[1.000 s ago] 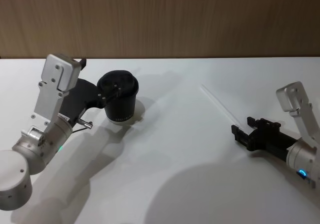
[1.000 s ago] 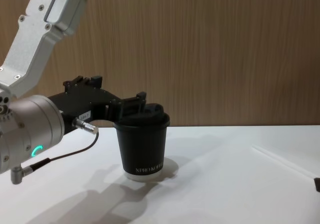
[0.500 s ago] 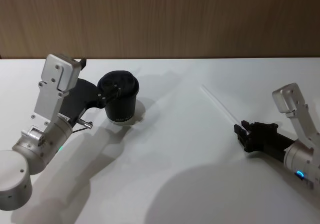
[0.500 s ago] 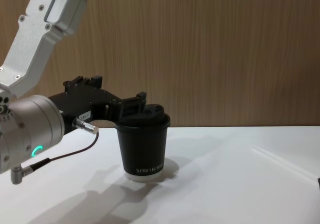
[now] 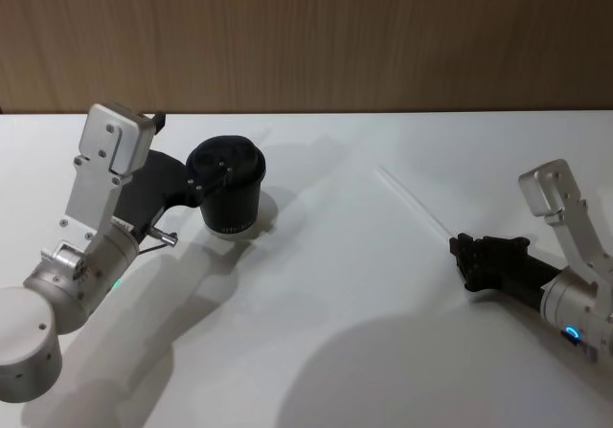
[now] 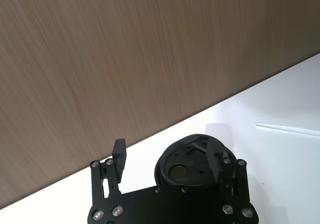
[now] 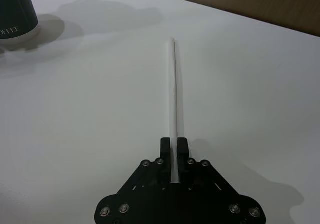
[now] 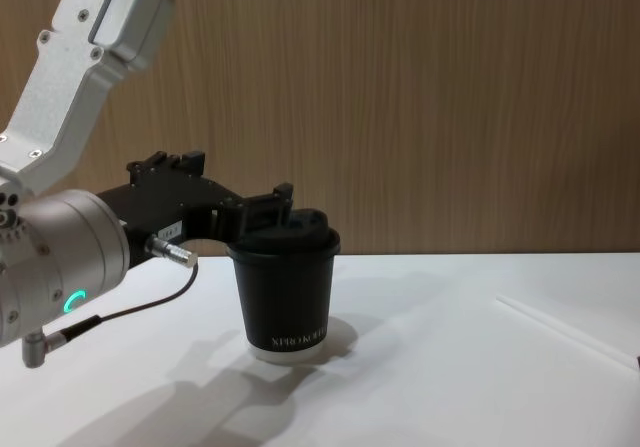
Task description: Pick up the straw with one hand, pass it to the other hand, and insert it into the cup.
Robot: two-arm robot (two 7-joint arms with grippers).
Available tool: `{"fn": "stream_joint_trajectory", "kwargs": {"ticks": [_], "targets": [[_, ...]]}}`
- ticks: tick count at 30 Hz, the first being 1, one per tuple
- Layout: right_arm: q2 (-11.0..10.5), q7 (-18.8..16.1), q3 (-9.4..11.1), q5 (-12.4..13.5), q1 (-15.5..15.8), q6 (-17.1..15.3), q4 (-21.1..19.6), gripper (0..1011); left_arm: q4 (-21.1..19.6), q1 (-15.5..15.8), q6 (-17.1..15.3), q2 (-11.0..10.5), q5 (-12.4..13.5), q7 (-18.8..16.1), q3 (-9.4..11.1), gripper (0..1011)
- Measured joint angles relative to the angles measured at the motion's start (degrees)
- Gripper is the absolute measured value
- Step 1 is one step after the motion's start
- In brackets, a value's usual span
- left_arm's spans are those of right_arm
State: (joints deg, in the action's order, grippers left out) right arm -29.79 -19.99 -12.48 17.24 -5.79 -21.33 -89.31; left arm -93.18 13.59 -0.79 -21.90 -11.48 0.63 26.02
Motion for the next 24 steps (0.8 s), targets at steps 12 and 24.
{"fn": "stream_joint_trajectory", "kwargs": {"ticks": [12,24], "targets": [[0.28,0.66,0.17,0.91,0.58,-0.04,-0.45,34,0.00,0.00,0.00,0.00,0.00,0.00,0.00,1003],[1.55,0.94,1.99,3.85,1.57,0.53,-1.90,6,0.00,0.00,0.00,0.00,0.00,0.00,0.00,1003]]}}
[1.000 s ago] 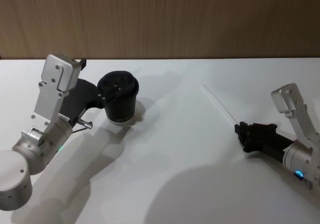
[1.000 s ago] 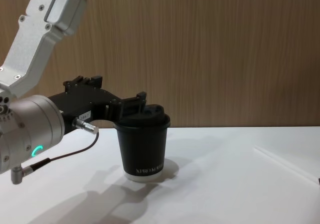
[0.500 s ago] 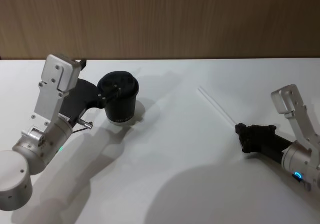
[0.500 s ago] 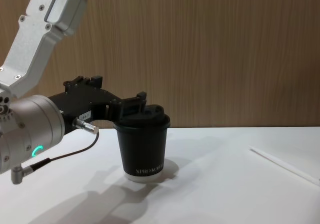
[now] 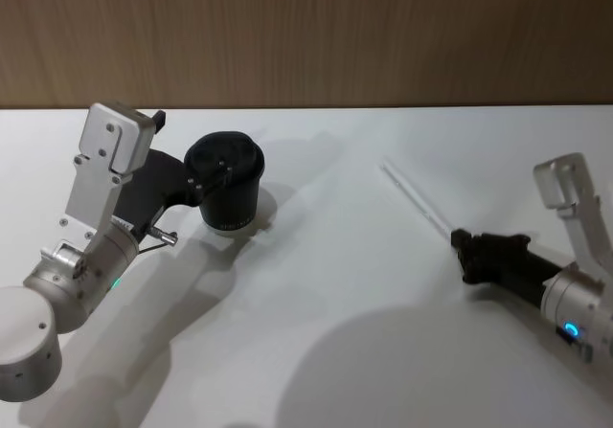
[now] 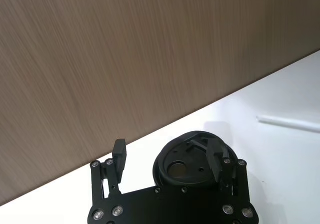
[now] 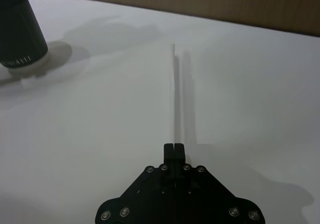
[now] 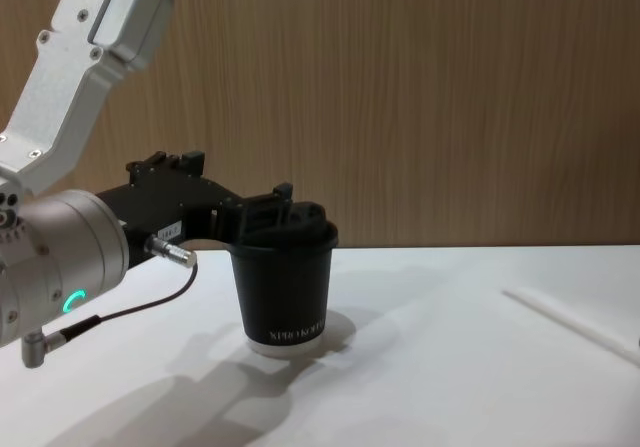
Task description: Pick up the straw with one hand, pass it to the other hand, and insert it into the cup.
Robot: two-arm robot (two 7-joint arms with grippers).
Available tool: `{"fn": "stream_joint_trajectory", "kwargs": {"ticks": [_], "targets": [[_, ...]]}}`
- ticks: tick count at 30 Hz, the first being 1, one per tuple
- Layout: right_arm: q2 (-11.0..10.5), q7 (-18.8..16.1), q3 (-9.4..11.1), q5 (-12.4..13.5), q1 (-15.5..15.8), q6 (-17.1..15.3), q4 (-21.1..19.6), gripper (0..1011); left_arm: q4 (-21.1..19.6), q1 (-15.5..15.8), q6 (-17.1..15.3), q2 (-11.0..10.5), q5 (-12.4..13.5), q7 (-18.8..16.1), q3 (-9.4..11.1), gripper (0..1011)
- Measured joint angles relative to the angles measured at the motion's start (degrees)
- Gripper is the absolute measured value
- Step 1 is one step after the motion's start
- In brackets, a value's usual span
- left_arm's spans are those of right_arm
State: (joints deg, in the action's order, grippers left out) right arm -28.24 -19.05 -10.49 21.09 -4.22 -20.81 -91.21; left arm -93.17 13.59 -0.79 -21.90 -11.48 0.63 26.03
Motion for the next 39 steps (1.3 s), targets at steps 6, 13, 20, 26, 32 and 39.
{"fn": "stream_joint_trajectory", "kwargs": {"ticks": [6,13,20,26,32,39], "targets": [[1.07,-0.02,1.73,2.61,0.34,1.57,-2.15,5,0.00,0.00,0.00,0.00,0.00,0.00,0.00,1003],[2.66,-0.43,3.68,5.84,0.67,4.20,-5.54,6,0.00,0.00,0.00,0.00,0.00,0.00,0.00,1003],[4.54,-1.32,4.56,8.57,0.60,7.20,-8.48,5,-0.01,0.00,0.00,0.01,0.00,0.03,-0.04,1003],[6.57,-2.79,3.88,10.35,-0.01,10.25,-10.32,6,-0.44,-0.06,0.10,-0.01,-0.88,1.01,-0.48,1003],[8.58,-3.83,2.46,11.62,-0.39,12.67,-11.72,5,-1.69,-0.11,0.35,-0.28,-3.69,3.79,-1.49,1003],[10.29,-4.27,0.98,12.75,-0.02,14.52,-13.70,6,-4.03,-0.31,0.26,-0.71,-8.85,8.63,-3.07,1003]]}}
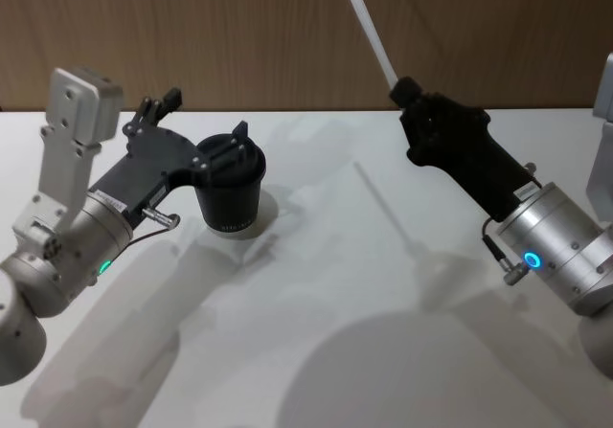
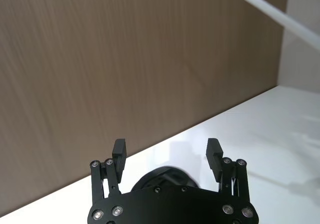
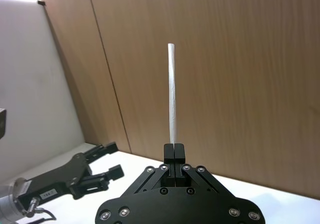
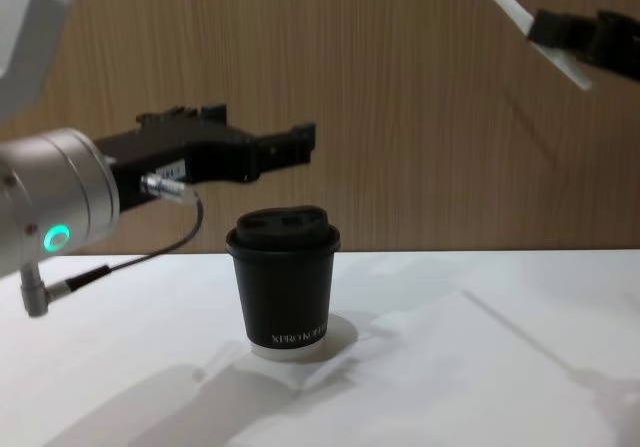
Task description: Pick up the straw with one hand, pass it to the other hand, and insert it into the cup.
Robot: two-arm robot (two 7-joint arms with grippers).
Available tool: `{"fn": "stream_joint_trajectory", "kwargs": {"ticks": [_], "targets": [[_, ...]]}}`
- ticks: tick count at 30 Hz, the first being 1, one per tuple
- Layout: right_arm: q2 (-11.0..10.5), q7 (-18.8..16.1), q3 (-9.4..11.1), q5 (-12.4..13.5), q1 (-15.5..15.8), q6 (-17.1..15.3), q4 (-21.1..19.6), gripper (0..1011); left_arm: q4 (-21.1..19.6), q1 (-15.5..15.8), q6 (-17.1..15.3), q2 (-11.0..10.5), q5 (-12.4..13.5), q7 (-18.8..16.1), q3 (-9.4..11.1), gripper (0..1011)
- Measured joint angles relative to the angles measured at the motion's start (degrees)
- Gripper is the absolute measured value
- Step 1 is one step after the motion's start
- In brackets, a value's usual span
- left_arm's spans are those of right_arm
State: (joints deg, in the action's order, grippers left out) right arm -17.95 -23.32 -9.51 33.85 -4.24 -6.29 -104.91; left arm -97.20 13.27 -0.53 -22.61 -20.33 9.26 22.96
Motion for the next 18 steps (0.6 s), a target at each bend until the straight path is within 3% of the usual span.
{"fn": "stream_joint_trajectory", "kwargs": {"ticks": [3,18], "targets": [[0.49,-0.01,-0.56,0.40,0.41,0.46,-0.80,6,-0.74,-0.10,-0.19,-0.10,-1.71,1.49,-0.55,1003],[1.65,0.66,-2.29,1.52,2.22,1.44,-3.62,6,-5.04,-0.61,-3.19,-0.45,-16.27,11.92,-4.14,1003]]}}
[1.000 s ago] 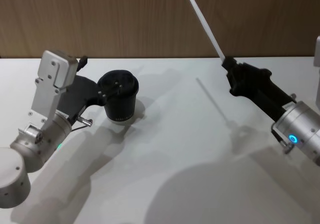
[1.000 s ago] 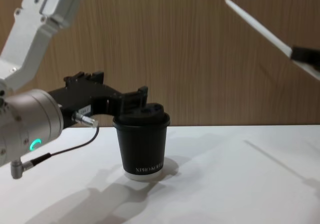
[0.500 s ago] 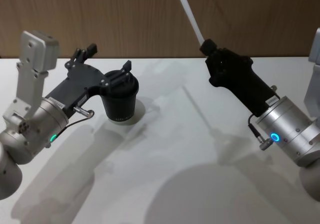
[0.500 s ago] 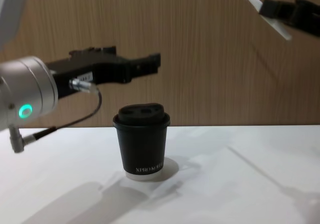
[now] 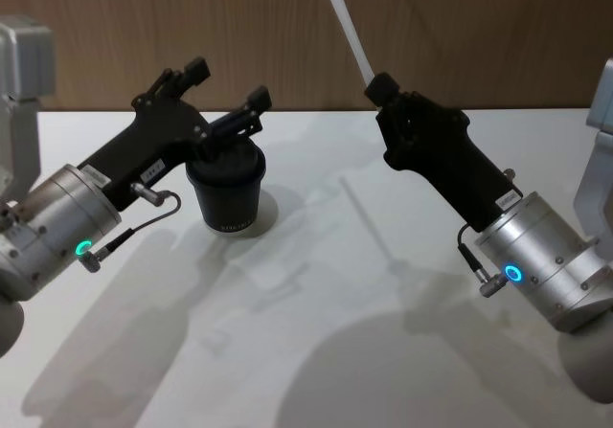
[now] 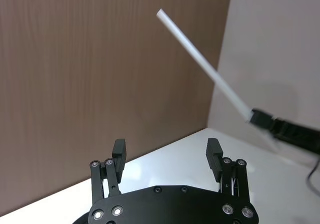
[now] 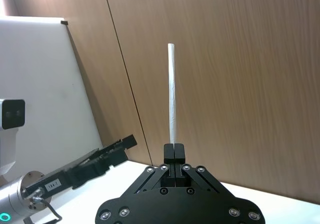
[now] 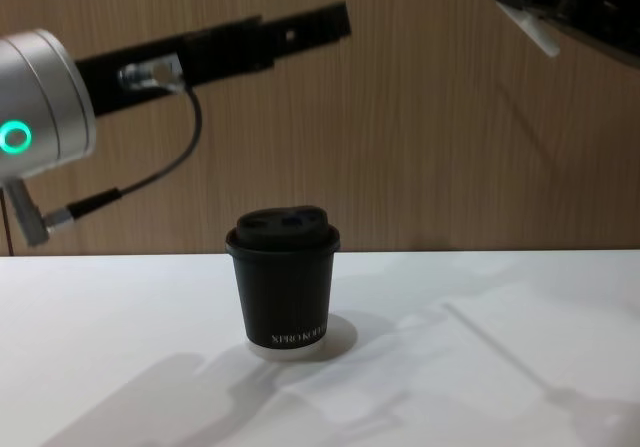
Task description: Pick up the straw with one hand, pass it to the other hand, and insert it into the cup.
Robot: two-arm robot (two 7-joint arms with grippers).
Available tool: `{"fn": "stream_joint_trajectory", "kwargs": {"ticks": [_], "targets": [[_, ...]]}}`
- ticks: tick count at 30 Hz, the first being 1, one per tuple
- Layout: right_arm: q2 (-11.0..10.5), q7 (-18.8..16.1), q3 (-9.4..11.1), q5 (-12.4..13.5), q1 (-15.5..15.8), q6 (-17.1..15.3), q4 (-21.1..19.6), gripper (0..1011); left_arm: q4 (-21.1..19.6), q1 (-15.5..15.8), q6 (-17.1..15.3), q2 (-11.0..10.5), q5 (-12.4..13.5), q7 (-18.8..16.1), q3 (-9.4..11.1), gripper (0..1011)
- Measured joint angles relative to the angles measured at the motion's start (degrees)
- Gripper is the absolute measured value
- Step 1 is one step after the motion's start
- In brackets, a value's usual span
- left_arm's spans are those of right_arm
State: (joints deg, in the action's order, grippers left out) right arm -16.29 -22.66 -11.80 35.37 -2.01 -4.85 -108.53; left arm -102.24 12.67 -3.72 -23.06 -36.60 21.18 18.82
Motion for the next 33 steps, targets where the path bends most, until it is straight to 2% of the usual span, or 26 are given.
{"fn": "stream_joint_trajectory", "kwargs": {"ticks": [3,4,8,11,13,14,20,27,33], "targets": [[0.13,0.13,-0.24,0.15,0.26,0.09,-0.37,5,-0.42,0.03,-0.91,0.25,-3.92,2.26,-0.83,1003],[0.13,0.13,-0.24,0.15,0.26,0.09,-0.37,5,-0.42,0.03,-0.91,0.25,-3.92,2.26,-0.83,1003],[0.23,0.28,-0.45,0.27,0.47,0.17,-0.67,6,-0.52,0.27,-2.03,0.83,-8.45,4.66,-1.62,1003],[0.28,0.32,-0.54,0.34,0.54,0.20,-0.81,6,-0.37,0.51,-2.66,1.25,-10.63,5.71,-1.94,1003],[0.31,0.35,-0.60,0.39,0.61,0.21,-0.88,5,0.16,0.89,-3.55,1.88,-13.57,7.08,-2.22,1003],[0.32,0.36,-0.61,0.40,0.64,0.22,-0.90,6,0.16,0.89,-3.55,1.88,-13.57,7.08,-2.22,1003],[0.37,0.40,-0.73,0.48,0.74,0.25,-1.08,6,2.81,2.81,-5.62,3.79,-19.38,9.99,-2.24,1003],[0.41,0.44,-0.79,0.53,0.82,0.28,-1.19,5,6.48,5.58,-7.27,5.61,-23.33,12.33,-1.48,1003],[0.45,0.48,-0.83,0.57,0.85,0.32,-1.23,6,9.47,7.88,-8.32,6.87,-25.66,14.04,-0.67,1003]]}}
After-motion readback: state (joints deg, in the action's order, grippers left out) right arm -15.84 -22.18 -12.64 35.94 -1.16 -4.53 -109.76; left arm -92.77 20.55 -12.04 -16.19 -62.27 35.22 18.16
